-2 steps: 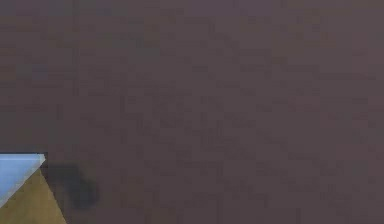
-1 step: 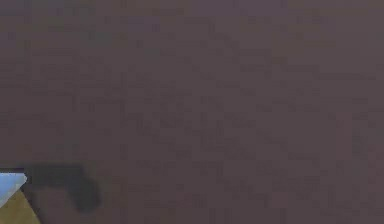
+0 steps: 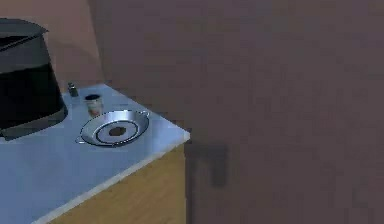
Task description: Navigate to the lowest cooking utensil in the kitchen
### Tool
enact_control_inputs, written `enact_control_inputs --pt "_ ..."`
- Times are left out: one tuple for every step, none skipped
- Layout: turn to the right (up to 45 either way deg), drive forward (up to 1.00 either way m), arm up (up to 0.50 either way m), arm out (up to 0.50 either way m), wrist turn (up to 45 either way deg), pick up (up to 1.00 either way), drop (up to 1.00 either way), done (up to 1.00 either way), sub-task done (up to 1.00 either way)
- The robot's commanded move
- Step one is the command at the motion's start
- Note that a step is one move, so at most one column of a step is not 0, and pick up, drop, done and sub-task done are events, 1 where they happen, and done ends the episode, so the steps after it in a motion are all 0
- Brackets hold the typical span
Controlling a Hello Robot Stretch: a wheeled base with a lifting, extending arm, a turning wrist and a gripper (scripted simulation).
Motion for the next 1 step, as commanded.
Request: enact_control_inputs --pt "-45.0 0.0 0.0 0.0 0.0 0.0 0.0 0.0 0.0"
